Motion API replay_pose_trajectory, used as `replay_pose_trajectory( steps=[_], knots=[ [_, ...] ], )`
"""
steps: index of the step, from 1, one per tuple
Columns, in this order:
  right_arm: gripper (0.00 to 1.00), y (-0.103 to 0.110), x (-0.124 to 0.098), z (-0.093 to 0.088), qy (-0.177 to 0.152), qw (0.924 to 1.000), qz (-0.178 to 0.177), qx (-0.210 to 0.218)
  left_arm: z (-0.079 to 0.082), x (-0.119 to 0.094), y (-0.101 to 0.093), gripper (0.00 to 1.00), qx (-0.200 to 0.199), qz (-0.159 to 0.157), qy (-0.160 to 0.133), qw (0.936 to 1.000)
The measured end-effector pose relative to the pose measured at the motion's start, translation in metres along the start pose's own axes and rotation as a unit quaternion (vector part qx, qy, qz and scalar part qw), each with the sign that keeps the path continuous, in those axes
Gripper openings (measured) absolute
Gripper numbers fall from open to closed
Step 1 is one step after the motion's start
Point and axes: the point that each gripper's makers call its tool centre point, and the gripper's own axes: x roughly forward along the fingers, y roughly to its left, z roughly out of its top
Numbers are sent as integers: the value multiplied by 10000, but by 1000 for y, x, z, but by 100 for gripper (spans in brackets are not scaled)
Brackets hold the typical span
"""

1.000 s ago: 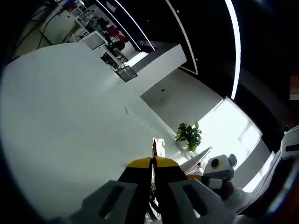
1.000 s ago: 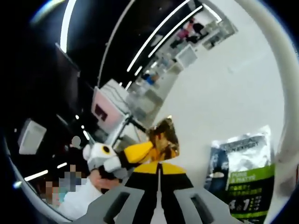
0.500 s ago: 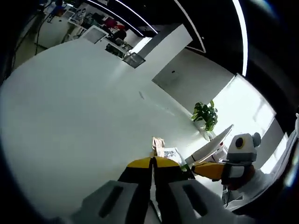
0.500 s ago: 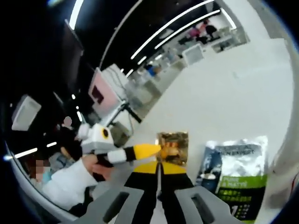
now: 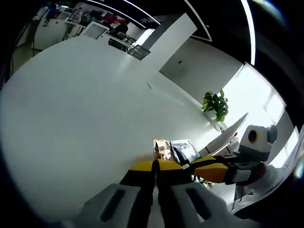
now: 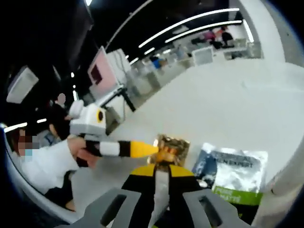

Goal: Arrange the skincare products in the storage area until every visible bottle or jar stands upright without overlapping.

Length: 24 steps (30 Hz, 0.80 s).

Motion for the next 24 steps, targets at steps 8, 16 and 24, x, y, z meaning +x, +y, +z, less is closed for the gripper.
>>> replay_pose_trajectory(
  steps=[8,16,24],
  knots=[
    [11,-8,10,-4,109,9970,-224,-727,-2,5,-3,1,288,88,167,9994],
    [12,-13,23,-5,259,9920,-287,-1200,-7,11,-5,1,463,123,314,9984],
    [13,-16,29,-8,353,9867,-325,-1555,-6,11,0,1,590,215,372,9973]
  ],
)
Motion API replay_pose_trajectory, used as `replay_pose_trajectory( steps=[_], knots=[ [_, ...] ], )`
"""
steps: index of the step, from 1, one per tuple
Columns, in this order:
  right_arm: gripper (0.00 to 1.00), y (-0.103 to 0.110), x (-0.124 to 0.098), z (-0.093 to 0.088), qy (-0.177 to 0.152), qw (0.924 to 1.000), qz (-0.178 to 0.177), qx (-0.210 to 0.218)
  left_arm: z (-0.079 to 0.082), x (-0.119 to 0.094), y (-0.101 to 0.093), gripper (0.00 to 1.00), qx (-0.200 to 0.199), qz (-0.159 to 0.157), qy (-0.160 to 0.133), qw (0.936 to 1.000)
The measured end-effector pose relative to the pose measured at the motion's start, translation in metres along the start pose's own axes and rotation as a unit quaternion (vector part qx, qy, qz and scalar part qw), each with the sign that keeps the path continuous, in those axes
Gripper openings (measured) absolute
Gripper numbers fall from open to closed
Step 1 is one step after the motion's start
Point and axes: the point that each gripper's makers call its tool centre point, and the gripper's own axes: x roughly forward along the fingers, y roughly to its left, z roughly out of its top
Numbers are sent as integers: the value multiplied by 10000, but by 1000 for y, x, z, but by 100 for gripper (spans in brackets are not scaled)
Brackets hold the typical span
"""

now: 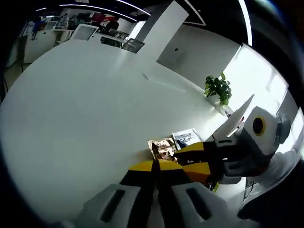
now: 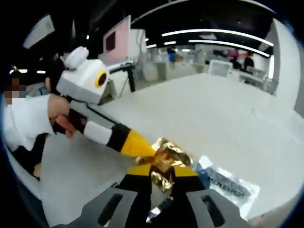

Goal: Arrange the skincare products in the storage area until every visible bottle or jar stands upright without overlapping.

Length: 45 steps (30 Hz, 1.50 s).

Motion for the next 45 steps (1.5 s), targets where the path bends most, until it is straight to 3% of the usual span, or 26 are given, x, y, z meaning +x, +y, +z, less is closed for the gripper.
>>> replay_pose_trajectory(
  steps=[12,30,37,45],
  knots=[
    [13,-3,10,1,90,9996,61,-261,-2,0,6,1,45,140,40,9999],
    [14,5,9,-3,142,9983,135,-543,-1,-5,12,1,-246,746,-508,9956],
    [16,-5,8,-3,170,9982,94,-564,-4,-4,8,1,-344,738,-554,9951],
    [13,-8,9,-2,226,9967,216,-747,5,-12,12,4,-232,770,-709,9942]
  ],
)
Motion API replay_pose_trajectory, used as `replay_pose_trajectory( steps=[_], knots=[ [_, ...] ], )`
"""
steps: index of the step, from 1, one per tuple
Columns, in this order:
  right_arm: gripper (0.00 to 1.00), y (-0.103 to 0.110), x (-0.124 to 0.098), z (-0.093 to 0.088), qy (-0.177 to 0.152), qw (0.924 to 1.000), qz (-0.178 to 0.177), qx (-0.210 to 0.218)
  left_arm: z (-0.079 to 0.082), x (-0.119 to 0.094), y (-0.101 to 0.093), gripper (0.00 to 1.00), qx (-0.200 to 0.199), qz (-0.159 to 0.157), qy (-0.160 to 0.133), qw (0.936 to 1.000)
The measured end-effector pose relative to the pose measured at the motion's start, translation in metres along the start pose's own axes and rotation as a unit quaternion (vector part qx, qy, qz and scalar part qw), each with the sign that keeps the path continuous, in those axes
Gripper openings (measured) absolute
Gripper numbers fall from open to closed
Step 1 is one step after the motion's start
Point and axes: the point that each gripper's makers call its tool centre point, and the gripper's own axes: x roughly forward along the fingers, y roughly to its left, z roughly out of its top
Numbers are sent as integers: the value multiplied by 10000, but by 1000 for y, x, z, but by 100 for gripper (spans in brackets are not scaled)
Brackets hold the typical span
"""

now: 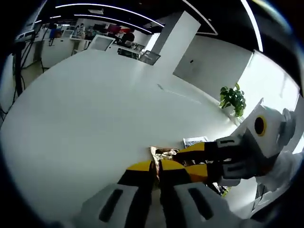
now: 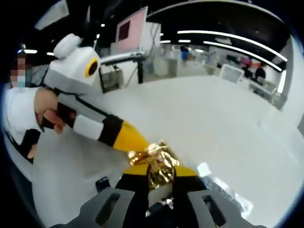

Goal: Arrange the skincare products in the storage area until every visible bottle or jar stands upright without overlapping.

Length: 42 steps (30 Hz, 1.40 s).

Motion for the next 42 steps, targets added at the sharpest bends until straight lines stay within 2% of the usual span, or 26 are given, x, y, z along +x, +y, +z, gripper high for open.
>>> replay_pose_trajectory(
  steps=[3,6,13,19,26,33,42],
  knots=[
    [12,-2,1,1,30,10000,52,-45,1,0,-1,3,23,-20,-12,10000],
    [12,-2,2,1,63,9999,86,-89,-6,2,-1,3,-32,-7,98,9999],
    [13,-3,2,1,77,9999,83,-57,-6,-1,-3,3,-45,-16,64,10000],
    [18,-4,0,2,72,10000,63,-2,-3,-3,-3,5,-26,3,13,10000],
    [19,-4,-6,7,-41,9999,53,103,2,-10,-6,11,90,11,-70,9999],
    [23,3,-18,14,-177,9998,48,121,5,-22,-19,19,490,-46,-63,9988],
    [30,12,-42,15,-280,9996,-14,92,16,-41,-30,30,967,58,-177,9951]
  ],
)
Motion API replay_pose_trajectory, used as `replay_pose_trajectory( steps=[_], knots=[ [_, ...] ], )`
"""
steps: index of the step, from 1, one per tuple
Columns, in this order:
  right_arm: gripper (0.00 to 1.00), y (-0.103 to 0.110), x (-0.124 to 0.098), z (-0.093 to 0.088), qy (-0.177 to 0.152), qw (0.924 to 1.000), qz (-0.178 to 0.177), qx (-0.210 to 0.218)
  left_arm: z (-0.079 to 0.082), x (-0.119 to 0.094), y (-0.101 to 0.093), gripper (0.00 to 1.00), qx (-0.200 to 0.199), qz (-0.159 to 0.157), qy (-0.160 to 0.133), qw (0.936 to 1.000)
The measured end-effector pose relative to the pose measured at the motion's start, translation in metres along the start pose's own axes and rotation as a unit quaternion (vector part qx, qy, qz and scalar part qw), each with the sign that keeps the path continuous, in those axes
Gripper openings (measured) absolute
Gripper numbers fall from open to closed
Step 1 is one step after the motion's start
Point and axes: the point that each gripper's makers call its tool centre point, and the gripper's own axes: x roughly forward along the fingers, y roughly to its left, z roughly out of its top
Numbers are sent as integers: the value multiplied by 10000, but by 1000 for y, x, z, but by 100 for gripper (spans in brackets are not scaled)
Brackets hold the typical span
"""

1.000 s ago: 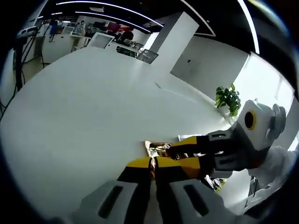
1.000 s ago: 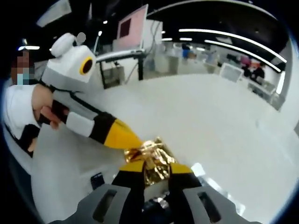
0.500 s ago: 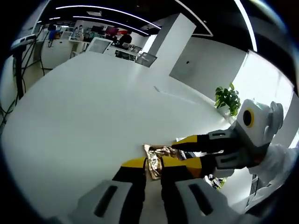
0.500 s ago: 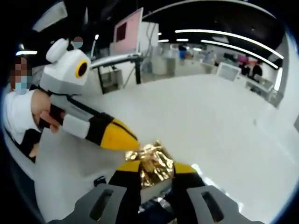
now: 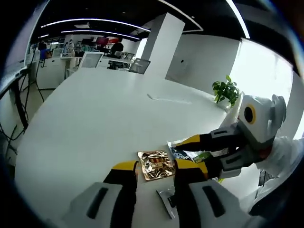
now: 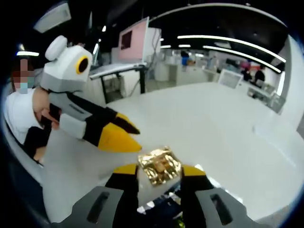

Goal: Arrange the skincare products in the storage area until every visible bottle or jar stands upright without overlapping.

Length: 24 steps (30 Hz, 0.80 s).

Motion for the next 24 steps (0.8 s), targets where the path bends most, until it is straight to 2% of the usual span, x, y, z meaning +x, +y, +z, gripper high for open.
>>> replay_pose_trajectory(
  steps=[3,7,9,17,24],
  knots=[
    [38,2,-10,4,-88,9999,-80,-23,3,-6,-6,32,157,-14,3,9999],
    [40,5,-24,12,-204,9997,-142,-42,4,-13,-14,44,383,6,52,9993],
    [42,6,-32,16,-267,9995,-178,-53,6,-16,-18,44,549,18,47,9985],
    [49,11,-54,23,-389,9987,-270,-190,10,-29,-34,45,666,-159,27,9976],
    [60,23,-78,29,-479,9978,-291,-361,12,-48,-45,54,858,-254,60,9960]
  ],
)
